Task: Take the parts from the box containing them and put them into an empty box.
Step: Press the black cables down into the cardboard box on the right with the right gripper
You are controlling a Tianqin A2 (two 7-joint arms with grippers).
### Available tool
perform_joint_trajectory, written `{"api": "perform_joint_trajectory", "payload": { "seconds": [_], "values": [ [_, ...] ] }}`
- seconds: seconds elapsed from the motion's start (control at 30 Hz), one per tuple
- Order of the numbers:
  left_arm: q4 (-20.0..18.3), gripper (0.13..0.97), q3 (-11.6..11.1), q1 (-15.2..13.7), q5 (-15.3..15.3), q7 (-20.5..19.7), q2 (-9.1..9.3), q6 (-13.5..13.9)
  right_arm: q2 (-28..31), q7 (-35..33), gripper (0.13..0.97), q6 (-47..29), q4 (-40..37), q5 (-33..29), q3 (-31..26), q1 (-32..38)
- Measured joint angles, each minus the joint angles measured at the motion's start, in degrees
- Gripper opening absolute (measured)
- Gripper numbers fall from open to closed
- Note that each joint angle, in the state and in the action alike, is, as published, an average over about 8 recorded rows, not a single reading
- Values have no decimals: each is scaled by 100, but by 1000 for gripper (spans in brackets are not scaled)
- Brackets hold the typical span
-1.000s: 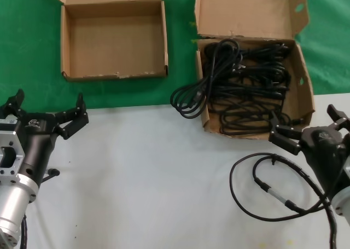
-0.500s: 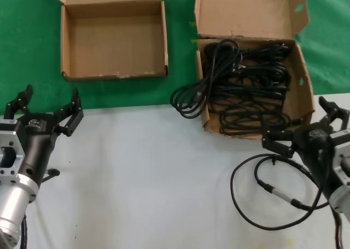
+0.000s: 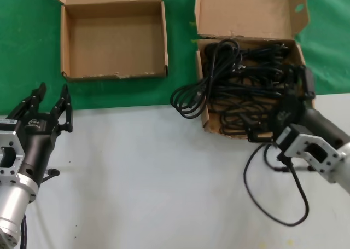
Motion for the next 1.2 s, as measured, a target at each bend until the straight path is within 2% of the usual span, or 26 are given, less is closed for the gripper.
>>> {"api": "perform_joint_trajectory", "payload": {
  "seconds": [0.17,0.33,0.47,0.77,1.2],
  "values": [
    [0,342,0,0,0,0,0,0,311,-785,966,-167,-2,-154,-479,523],
    [0,278,0,0,0,0,0,0,495,-1489,966,-427,-60,-245,-941,1053],
    [0,214,0,0,0,0,0,0,519,-1761,966,-759,-160,-461,-1209,1465],
    [0,151,0,0,0,0,0,0,398,-1900,966,-1494,-504,-1074,-1579,2263],
    [0,145,0,0,0,0,0,0,-22,-2265,962,-1907,-1305,-1498,-2005,3208]
  ]
}}
